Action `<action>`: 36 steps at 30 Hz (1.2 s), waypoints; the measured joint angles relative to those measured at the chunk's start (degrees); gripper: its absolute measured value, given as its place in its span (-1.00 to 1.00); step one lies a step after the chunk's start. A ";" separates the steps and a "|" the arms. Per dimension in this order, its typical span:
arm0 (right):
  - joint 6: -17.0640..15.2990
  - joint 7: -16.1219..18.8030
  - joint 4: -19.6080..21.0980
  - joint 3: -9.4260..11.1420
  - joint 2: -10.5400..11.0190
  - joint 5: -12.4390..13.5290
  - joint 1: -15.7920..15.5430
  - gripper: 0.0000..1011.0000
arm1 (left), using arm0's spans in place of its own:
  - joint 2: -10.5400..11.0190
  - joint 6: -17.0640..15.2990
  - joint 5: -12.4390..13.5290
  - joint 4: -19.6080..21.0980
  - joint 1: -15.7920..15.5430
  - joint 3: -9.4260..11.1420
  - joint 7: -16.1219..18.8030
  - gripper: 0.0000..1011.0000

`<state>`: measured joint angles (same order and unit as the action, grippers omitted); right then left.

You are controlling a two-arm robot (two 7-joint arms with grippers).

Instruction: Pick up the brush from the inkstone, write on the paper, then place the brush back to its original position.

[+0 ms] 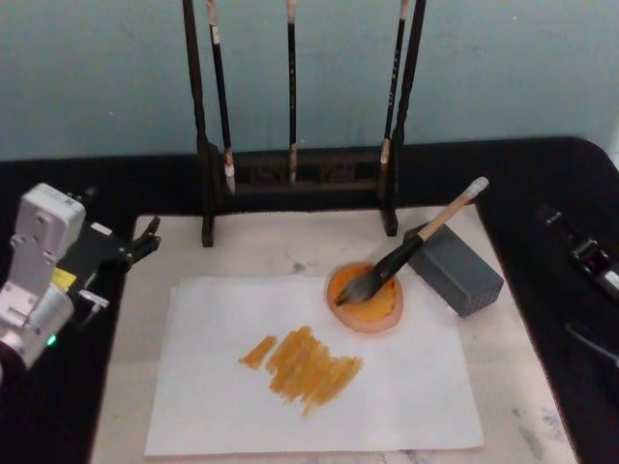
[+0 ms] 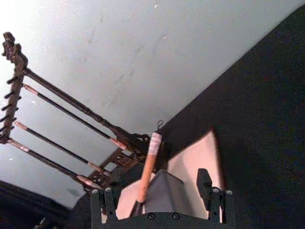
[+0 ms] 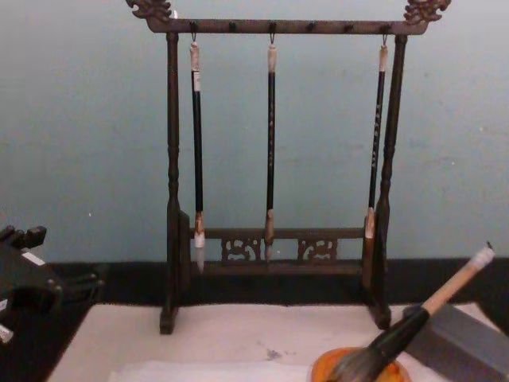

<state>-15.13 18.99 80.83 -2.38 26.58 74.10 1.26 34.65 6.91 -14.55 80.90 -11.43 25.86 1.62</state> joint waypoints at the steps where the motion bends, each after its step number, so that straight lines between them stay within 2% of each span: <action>1: -0.31 0.56 -1.36 -0.86 -0.27 0.30 1.37 0.98 | 0.00 0.00 0.00 0.00 0.00 0.00 0.00 1.00; 8: -0.98 1.66 -8.43 -5.07 -1.93 0.30 8.28 0.98 | 0.00 0.00 0.00 0.00 0.00 0.00 0.00 1.00; 12: -0.98 2.50 -14.45 -7.42 -3.09 -0.01 13.09 0.98 | 0.00 0.00 0.00 0.00 0.00 0.00 0.00 1.00; 20: -1.01 4.54 -22.74 -10.39 -5.00 -0.05 19.58 0.98 | 0.00 0.00 0.00 0.00 0.00 0.00 0.00 1.00; 25: -0.76 5.85 -26.56 -12.37 -6.07 -0.25 22.85 0.98 | 0.00 0.00 0.00 0.00 0.00 0.00 0.00 1.00; 36: -0.26 7.27 -31.01 -14.98 -7.30 -0.23 26.67 0.98 | 0.00 0.00 0.00 0.00 0.00 0.00 0.00 1.00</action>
<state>-15.39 26.27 49.82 -17.36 19.28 73.87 27.92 34.65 6.91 -14.55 80.90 -11.43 25.86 1.62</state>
